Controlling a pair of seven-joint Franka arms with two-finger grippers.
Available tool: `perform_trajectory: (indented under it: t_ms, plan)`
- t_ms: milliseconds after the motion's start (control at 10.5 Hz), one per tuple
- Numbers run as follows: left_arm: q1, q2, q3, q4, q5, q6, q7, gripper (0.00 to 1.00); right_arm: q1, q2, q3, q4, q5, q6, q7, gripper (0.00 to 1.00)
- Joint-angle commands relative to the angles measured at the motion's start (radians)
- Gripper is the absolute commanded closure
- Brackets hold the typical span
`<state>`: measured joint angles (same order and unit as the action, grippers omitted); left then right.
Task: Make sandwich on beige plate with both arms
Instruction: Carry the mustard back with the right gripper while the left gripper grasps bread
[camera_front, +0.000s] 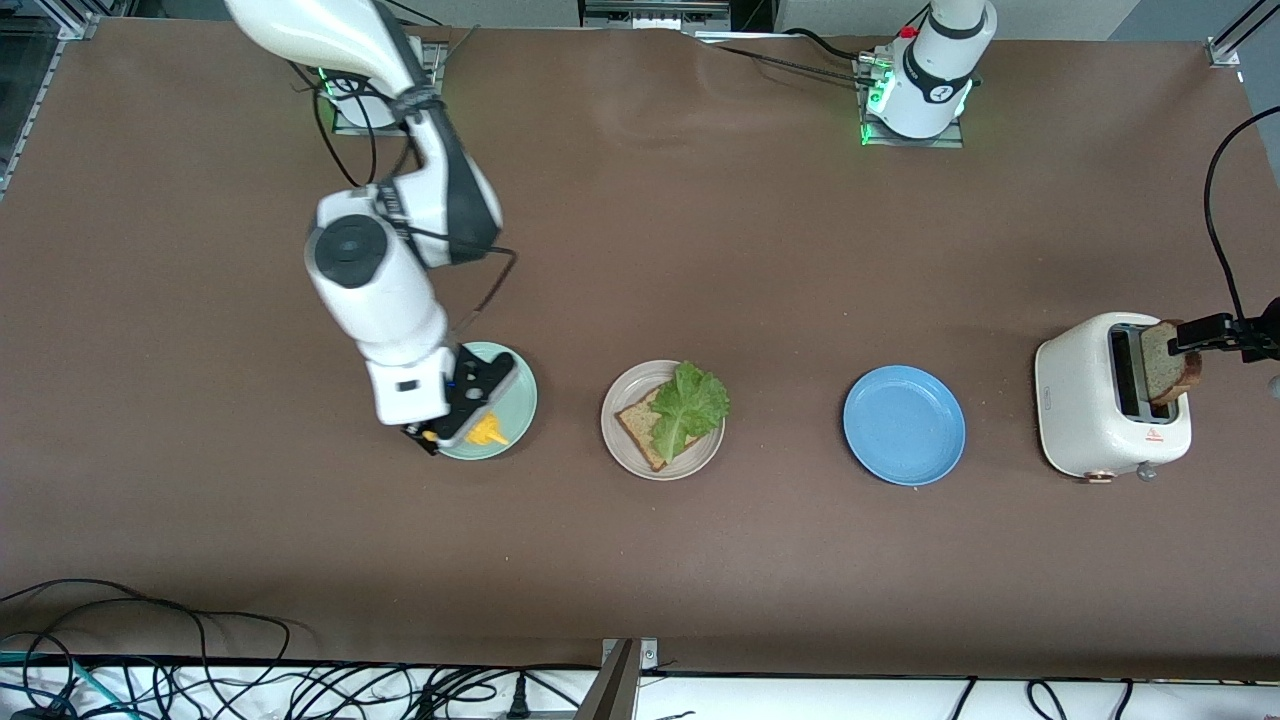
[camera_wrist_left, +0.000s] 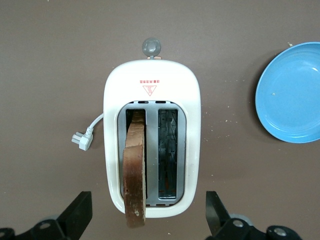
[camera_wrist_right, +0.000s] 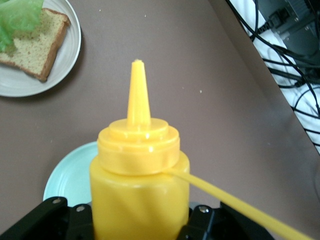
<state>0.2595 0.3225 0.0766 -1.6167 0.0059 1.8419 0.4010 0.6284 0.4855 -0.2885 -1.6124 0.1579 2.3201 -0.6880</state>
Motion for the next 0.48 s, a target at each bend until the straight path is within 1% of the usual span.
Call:
perform_trajectory:
  t_ms: [0,95,190,285,381]
  plan:
    - [0.010,0.000,-0.006,-0.015,0.045,0.026,0.019,0.00,-0.138,-0.145,0.109,-0.121,0.099,0.021,-0.117,1.00]
    - [0.012,0.004,-0.008,-0.015,0.061,0.033,0.019,0.00,-0.209,-0.156,0.144,-0.129,0.162,0.019,-0.193,1.00]
    - [0.014,0.012,-0.006,-0.015,0.063,0.034,0.019,0.00,-0.287,-0.156,0.182,-0.129,0.248,0.000,-0.273,1.00]
    - [0.018,0.016,-0.006,-0.020,0.063,0.048,0.019,0.00,-0.343,-0.156,0.199,-0.129,0.341,-0.028,-0.354,1.00]
    - [0.023,0.026,-0.006,-0.035,0.063,0.074,0.038,0.00,-0.383,-0.154,0.200,-0.129,0.429,-0.056,-0.440,1.00]
